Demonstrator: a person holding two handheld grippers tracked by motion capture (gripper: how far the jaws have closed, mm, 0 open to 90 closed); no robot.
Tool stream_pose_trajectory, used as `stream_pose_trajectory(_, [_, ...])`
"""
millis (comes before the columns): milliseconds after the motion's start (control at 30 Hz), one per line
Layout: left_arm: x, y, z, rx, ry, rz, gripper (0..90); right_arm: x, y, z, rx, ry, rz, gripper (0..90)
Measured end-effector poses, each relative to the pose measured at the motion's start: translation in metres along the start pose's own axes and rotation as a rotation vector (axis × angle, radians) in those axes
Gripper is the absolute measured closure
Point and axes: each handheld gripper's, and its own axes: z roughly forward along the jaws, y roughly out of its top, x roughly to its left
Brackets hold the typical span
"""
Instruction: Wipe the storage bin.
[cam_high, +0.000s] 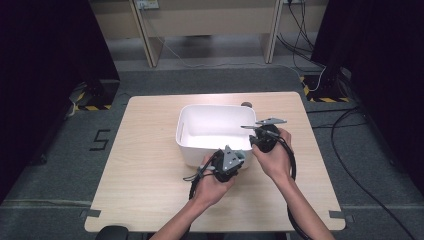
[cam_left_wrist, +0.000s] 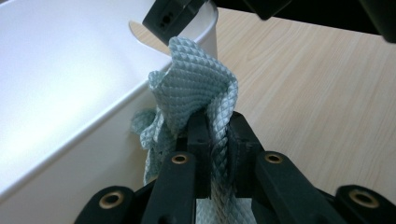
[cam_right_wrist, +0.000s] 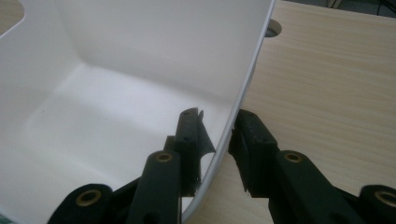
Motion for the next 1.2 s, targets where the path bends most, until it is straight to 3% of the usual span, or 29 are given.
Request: stream_pose_trajectory(1200, [-0.004, 0.011, 0.007, -0.003, -0.012, 0.013, 81.8, 0.0, 0.001, -0.001, 0.002, 0.012, 0.032, 73.7])
